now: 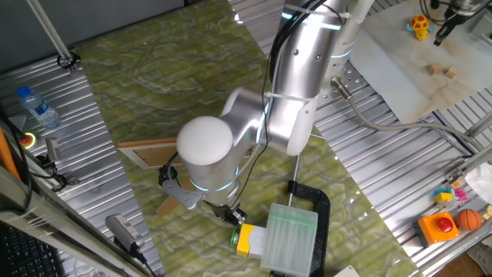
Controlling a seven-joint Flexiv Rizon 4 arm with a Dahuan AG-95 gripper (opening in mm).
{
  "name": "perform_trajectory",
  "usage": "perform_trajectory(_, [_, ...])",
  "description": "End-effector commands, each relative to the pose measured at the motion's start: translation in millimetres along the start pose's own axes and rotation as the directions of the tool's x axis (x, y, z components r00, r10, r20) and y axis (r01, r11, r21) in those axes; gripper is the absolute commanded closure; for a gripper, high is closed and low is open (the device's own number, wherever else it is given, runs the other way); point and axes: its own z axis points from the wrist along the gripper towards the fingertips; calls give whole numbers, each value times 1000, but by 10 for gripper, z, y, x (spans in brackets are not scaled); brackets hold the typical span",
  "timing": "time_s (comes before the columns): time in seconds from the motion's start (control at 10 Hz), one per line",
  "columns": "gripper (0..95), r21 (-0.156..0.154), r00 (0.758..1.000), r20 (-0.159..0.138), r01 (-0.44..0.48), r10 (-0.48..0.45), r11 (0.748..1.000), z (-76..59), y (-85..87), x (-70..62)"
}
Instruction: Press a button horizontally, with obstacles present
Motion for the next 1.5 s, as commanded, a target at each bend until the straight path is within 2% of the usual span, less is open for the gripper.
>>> perform_trajectory(0.1, [950,-1,1000,-8,-8,8,1000,-15,2,4])
perform_trajectory(0.7, [950,6,1000,-16,15,-15,1000,-14,7,5])
perform_trajectory(0.9, [950,67,999,-33,31,-29,997,-14,7,5])
perform_trajectory(1.0, [950,81,999,-44,28,-25,996,-14,7,5])
perform_trajectory(1.1, [950,119,997,-65,42,-35,992,-14,7,5])
perform_trajectory(1.2, [950,117,996,-75,56,-48,992,-14,7,5])
perform_trajectory(1.4, [950,136,994,-101,56,-42,989,-14,6,5])
perform_trajectory(1.5, [950,137,994,-100,56,-43,989,-16,2,6])
